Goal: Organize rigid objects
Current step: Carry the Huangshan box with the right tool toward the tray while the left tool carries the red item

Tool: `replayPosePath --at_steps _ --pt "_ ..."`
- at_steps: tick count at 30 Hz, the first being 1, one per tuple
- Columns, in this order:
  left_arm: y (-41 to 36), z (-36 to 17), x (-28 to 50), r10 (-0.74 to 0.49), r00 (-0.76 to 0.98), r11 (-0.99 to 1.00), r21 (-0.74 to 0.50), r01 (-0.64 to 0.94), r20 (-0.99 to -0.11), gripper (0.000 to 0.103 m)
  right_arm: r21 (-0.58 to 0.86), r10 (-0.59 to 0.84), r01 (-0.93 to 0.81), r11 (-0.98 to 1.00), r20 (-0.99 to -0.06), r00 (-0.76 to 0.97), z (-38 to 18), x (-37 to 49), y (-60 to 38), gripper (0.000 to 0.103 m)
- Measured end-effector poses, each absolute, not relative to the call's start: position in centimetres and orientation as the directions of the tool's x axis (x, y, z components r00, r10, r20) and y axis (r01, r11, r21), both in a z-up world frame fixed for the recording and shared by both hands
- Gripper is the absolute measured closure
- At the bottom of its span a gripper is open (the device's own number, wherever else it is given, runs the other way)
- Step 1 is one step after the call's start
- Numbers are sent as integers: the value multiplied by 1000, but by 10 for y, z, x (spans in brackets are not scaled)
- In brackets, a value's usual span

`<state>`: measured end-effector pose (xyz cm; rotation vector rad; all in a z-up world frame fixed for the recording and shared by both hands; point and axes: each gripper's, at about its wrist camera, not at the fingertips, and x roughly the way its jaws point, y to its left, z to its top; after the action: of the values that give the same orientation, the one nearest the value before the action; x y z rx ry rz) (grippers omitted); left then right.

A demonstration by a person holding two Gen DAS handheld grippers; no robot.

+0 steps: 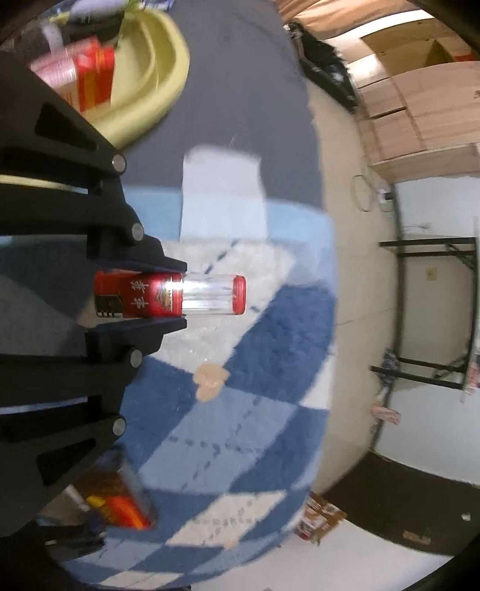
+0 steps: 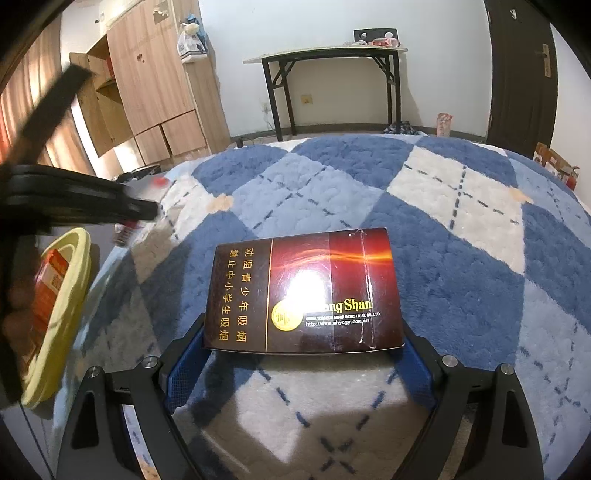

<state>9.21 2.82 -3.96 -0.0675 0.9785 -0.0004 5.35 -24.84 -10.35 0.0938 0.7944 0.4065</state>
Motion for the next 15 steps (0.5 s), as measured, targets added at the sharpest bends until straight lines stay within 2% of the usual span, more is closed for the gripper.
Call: replayPosePath --at_steps 5,9,12,15 --pt "75 26 28 -69 613 992 -120 -42 -787 79 243 433 -369 897 -641 633 -78 46 -238 13" --pt "134 58 -31 -13 653 981 -137 -139 -757 79 282 578 -527 802 -591 563 -23 35 -187 13" --pt "181 54 -72 55 657 966 -127 -227 -751 79 289 692 -678 676 -564 450 16 16 -134 13" --pt "218 25 -87 63 629 944 -159 -290 -775 79 291 741 -766 574 -582 334 32 1 -80 13"
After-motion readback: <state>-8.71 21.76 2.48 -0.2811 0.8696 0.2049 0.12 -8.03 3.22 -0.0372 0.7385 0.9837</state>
